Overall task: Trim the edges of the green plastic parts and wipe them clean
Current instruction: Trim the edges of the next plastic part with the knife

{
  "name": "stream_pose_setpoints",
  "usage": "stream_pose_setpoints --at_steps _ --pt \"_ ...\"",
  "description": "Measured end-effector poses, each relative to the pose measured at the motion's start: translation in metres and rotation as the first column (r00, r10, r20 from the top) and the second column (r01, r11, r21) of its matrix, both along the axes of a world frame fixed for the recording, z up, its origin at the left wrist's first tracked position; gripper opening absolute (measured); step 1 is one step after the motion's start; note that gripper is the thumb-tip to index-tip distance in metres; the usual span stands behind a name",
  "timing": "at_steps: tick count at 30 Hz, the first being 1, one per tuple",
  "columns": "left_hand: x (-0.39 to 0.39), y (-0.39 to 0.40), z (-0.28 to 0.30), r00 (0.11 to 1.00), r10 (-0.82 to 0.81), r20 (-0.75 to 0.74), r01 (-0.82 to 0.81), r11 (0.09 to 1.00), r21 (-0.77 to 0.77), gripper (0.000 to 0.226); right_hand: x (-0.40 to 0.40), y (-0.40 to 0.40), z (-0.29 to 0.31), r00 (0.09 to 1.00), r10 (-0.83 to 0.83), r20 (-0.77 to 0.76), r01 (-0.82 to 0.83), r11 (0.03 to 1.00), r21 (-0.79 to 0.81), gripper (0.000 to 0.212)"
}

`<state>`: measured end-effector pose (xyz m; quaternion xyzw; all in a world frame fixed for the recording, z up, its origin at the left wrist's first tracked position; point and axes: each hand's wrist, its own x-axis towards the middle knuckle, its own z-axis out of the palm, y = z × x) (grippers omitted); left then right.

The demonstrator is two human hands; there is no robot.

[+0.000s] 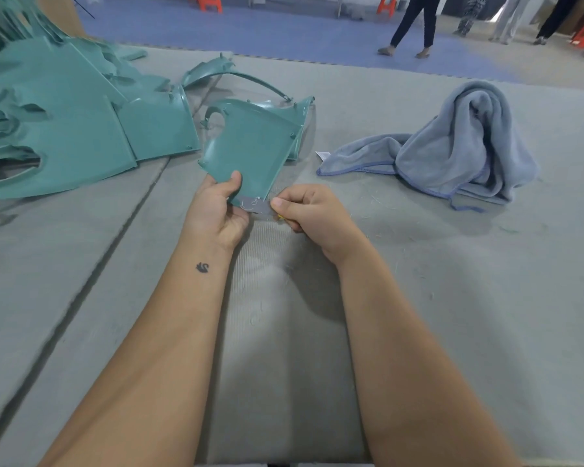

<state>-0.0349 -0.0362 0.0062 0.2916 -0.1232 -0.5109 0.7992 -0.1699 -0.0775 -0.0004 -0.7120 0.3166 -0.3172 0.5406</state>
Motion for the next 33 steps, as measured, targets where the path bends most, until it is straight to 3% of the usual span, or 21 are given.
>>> stream_pose_setpoints --at_steps 5,8,14,17,20,22,28,33 --pt "0.002 0.000 -0.001 1.000 -0.013 -0.019 0.013 1.000 -0.008 0.031 0.000 -0.002 -0.002 0.994 -0.081 0.074 0.082 0.997 -0.010 0.026" --pt "0.003 0.003 -0.003 0.998 -0.057 -0.011 0.057 0.998 0.010 0.030 -0.009 -0.012 -0.002 0.942 -0.242 0.232 0.221 0.969 0.111 0.025" --pt "0.001 0.005 -0.003 0.998 -0.056 0.036 0.056 0.998 -0.012 0.033 -0.008 -0.010 -0.001 0.894 -0.313 0.320 0.259 0.945 0.200 0.024" --pt "0.001 0.006 -0.003 0.997 -0.035 0.069 0.035 0.999 -0.002 0.033 -0.010 -0.009 0.003 0.880 -0.347 0.323 0.275 0.929 0.249 0.026" --pt "0.002 0.006 -0.002 0.998 -0.001 0.059 0.000 1.000 0.012 0.031 -0.008 -0.010 0.007 0.903 -0.352 0.245 0.285 0.920 0.270 0.045" --pt "0.004 0.006 -0.002 0.998 0.009 0.059 -0.010 1.000 0.021 0.029 -0.007 -0.011 0.007 0.906 -0.371 0.205 0.324 0.918 0.230 0.050" --pt "0.003 0.005 -0.002 0.997 -0.024 0.073 0.021 0.999 0.048 0.029 -0.001 -0.011 0.000 0.863 -0.443 0.243 0.424 0.896 0.131 0.016" --pt "0.001 0.005 -0.002 0.993 -0.057 0.103 0.053 0.998 0.041 0.030 -0.002 -0.015 -0.005 0.840 -0.483 0.249 0.485 0.873 0.058 0.018"
